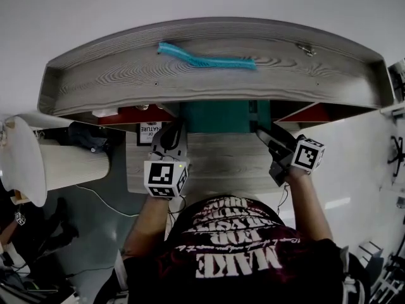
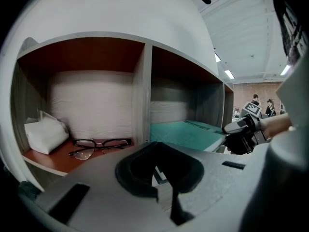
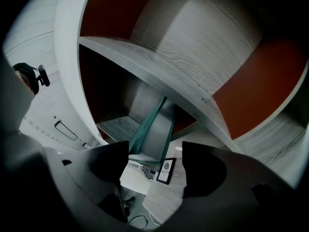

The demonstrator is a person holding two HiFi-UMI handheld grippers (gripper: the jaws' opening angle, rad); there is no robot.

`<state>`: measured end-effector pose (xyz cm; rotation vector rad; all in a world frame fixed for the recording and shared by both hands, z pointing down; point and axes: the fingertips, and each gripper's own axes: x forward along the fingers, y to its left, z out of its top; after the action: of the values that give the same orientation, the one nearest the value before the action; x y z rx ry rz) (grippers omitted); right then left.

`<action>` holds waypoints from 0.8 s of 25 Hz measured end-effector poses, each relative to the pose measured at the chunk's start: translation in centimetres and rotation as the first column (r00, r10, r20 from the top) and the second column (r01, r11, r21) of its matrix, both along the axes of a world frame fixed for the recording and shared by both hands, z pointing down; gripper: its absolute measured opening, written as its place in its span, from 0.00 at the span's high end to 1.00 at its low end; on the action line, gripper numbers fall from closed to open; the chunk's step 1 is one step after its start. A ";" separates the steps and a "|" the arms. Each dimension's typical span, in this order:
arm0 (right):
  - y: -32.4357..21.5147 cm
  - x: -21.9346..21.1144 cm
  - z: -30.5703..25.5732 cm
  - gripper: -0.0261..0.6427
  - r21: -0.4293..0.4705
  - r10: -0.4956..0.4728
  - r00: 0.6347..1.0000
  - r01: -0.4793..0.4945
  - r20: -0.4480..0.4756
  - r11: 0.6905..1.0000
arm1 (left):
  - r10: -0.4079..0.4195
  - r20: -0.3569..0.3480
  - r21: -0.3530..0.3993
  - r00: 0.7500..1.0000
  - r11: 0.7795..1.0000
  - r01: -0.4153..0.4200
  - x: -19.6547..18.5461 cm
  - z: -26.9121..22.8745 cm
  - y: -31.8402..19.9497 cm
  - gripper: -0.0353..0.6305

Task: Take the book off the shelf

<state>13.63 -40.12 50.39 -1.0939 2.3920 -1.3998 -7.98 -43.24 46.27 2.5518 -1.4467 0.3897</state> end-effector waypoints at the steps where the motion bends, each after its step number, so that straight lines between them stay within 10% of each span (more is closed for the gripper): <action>1: -0.1 -0.3 -0.1 0.45 -0.005 -0.010 1.000 0.010 0.020 1.000 | 0.005 -0.008 0.002 1.000 1.000 -0.005 0.0 0.0 -0.1 0.94; 20: -0.4 -0.7 -0.8 0.65 -0.109 0.049 0.954 -0.017 0.294 0.994 | -0.016 -0.065 -0.062 0.998 0.998 0.012 -0.6 0.3 0.8 0.94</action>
<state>12.97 -40.47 49.61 -0.8680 2.1014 -1.5688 -8.58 -42.46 46.56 2.4806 -1.4066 0.3404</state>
